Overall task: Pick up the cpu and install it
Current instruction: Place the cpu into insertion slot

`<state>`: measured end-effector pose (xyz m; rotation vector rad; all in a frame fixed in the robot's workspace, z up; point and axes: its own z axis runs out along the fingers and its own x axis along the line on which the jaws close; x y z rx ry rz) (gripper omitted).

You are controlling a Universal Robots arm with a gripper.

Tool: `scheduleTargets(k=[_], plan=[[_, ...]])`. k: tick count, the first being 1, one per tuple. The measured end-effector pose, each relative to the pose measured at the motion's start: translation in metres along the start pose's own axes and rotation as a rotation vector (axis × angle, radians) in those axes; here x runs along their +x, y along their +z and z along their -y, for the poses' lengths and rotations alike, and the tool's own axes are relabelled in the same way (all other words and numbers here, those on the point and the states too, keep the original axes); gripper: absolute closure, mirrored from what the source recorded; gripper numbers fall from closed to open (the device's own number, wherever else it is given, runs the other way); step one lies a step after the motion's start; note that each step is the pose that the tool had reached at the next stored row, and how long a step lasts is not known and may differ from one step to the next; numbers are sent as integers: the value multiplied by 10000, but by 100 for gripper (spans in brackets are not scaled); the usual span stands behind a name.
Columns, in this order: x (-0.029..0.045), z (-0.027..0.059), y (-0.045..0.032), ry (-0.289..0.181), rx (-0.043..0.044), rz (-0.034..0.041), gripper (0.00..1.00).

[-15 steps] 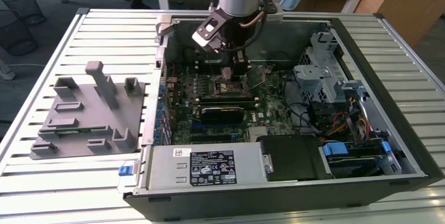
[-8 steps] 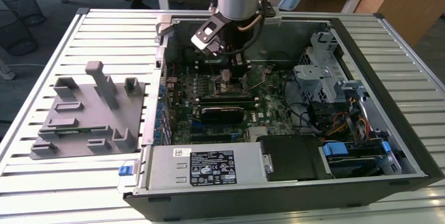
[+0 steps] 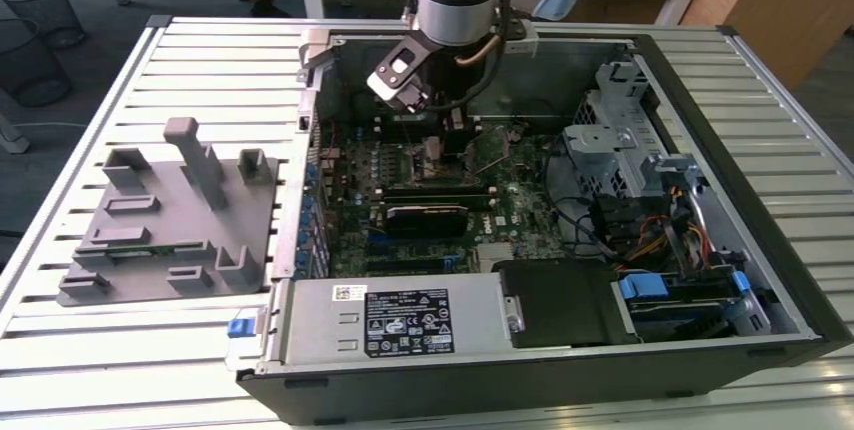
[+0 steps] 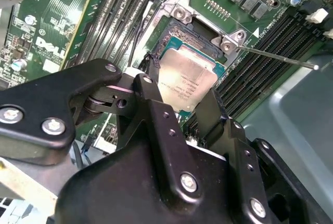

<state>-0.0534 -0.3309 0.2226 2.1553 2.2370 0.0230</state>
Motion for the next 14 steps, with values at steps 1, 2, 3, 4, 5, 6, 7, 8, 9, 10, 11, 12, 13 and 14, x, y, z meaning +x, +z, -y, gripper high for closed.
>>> scheduleTargets(k=[1,2,3,4,5,6,7,8,9,10,11,12,13,14], plan=[[3,1,10,16,0,0,47],[6,1,19,28,1,1,47],[8,1,29,34,1,1,47],[9,0,40,34,1,1,47],[9,1,52,35,1,1,47],[10,2,65,36,1,1,47],[10,2,80,35,1,2,47],[10,3,95,36,0,1,47],[10,3,109,36,0,1,47],[10,4,123,35,0,1,47],[11,4,135,36,0,1,47],[11,5,146,39,0,1,47],[11,5,156,41,1,2,47],[11,6,166,45,1,3,47]])
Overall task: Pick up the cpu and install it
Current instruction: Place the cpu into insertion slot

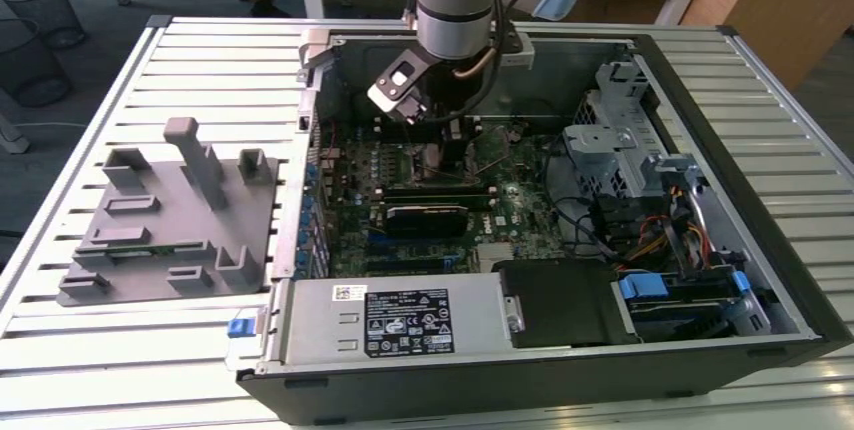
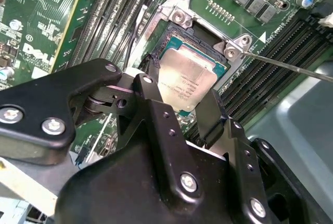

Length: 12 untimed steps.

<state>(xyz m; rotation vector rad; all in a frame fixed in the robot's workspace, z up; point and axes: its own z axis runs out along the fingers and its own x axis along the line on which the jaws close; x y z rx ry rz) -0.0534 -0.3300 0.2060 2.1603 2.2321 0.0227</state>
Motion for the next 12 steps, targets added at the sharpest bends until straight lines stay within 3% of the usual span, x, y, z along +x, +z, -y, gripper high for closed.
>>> scheduleTargets(k=[12], plan=[[-11,1,36,141,2,4,47]])
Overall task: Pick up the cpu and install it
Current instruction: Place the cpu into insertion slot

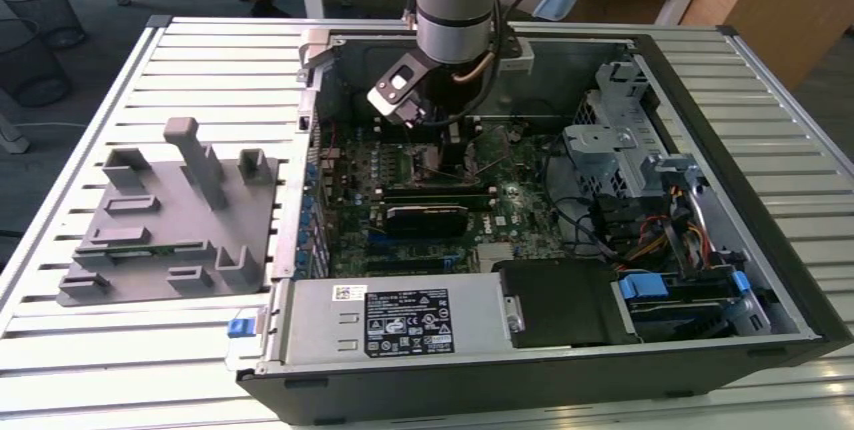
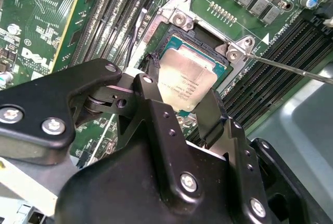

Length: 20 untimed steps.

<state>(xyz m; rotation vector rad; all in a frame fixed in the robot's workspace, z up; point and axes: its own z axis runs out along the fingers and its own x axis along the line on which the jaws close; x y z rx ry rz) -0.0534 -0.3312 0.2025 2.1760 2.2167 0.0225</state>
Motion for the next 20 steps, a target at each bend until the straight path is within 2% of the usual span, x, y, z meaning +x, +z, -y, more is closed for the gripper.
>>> scheduleTargets(k=[20], plan=[[-9,2,69,97,2,4,47]])
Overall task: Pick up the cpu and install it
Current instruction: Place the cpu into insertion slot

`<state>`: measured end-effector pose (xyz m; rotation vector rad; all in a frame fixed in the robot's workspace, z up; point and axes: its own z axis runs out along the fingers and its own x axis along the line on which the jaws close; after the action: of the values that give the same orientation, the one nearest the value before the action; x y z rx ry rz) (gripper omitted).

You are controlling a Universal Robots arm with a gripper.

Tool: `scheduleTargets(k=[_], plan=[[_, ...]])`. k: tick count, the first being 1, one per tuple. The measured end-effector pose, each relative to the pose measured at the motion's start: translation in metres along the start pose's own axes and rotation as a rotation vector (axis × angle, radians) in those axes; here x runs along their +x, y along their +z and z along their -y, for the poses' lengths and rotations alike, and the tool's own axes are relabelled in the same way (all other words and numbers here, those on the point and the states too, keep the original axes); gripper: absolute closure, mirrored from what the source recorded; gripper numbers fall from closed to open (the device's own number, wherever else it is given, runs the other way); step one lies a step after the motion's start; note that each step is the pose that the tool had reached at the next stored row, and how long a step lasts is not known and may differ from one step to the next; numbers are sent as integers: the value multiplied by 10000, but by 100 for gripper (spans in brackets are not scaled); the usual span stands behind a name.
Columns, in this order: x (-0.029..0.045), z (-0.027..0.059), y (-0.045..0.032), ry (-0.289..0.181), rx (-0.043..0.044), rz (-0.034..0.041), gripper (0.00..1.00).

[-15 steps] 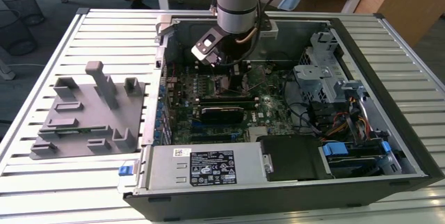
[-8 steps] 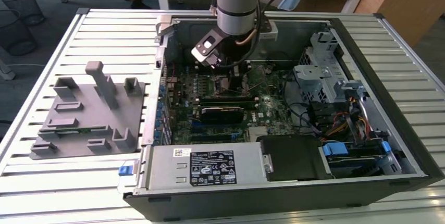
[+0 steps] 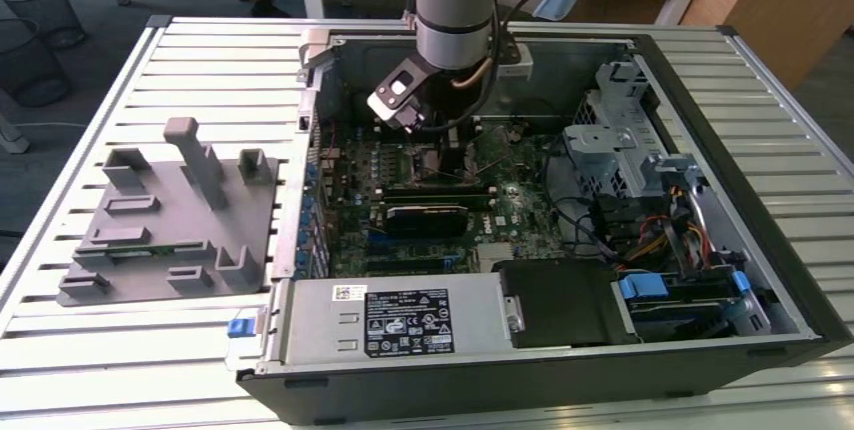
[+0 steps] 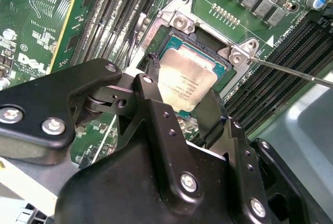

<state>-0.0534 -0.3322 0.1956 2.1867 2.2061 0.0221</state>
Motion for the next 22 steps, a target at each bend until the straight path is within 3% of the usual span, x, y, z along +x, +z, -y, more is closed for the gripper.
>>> scheduleTargets(k=[14,17,18,22], plan=[[0,0,6,1,-1,-1,47],[0,0,7,1,-1,-1,46],[0,0,7,1,-1,-1,40],[0,0,-11,1,0,-1,40]])
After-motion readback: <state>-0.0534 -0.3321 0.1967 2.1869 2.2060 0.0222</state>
